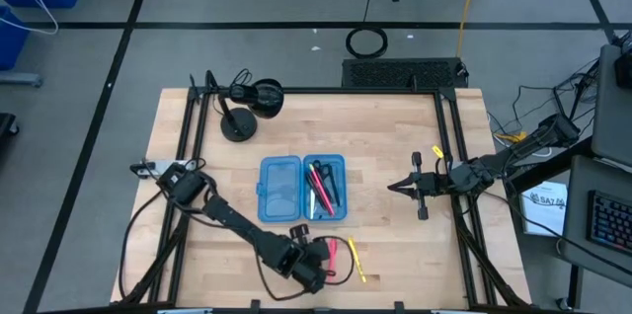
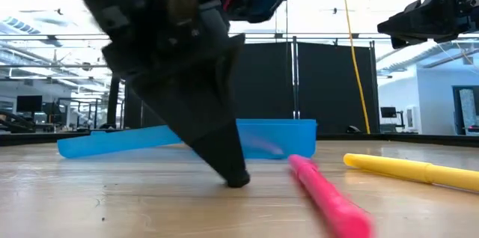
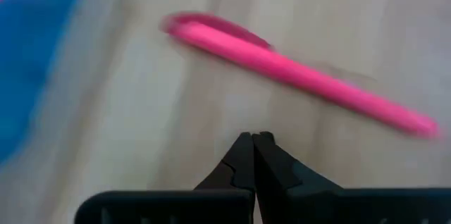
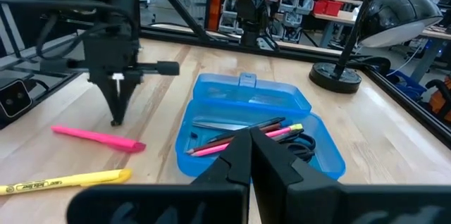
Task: Pick & place school supplies into a supply box
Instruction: Put the pink pen into the blue box
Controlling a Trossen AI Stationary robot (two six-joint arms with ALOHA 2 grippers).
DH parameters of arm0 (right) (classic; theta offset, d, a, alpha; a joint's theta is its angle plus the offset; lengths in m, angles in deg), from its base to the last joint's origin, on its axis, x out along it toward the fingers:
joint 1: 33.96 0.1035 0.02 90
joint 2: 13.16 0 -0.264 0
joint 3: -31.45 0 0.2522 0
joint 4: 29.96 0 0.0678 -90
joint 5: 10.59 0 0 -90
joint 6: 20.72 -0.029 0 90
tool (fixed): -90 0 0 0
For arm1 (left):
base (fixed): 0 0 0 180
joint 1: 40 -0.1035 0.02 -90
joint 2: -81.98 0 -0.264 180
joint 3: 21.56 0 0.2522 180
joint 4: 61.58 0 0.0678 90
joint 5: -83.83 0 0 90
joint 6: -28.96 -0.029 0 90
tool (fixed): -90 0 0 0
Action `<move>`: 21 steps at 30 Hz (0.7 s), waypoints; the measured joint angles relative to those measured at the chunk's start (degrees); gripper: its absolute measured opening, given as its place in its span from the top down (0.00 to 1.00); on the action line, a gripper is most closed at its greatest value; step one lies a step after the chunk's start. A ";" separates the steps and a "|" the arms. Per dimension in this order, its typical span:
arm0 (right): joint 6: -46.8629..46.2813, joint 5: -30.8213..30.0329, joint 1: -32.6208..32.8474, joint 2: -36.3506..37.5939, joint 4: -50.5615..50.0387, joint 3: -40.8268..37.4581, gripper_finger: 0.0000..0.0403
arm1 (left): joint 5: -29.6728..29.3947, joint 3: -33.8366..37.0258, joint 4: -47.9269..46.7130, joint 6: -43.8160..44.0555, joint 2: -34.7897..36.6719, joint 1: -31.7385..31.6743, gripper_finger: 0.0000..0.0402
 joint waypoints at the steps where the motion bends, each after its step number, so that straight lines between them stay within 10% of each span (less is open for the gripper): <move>1: 0.01 0.00 -0.01 0.02 -0.08 0.00 1.00 | -0.74 0.02 -0.22 -0.37 0.00 -0.30 1.00; 21: 1.46 0.00 -0.01 -0.15 -0.40 -0.02 1.00 | 2.37 -0.48 1.69 11.00 6.55 1.78 0.95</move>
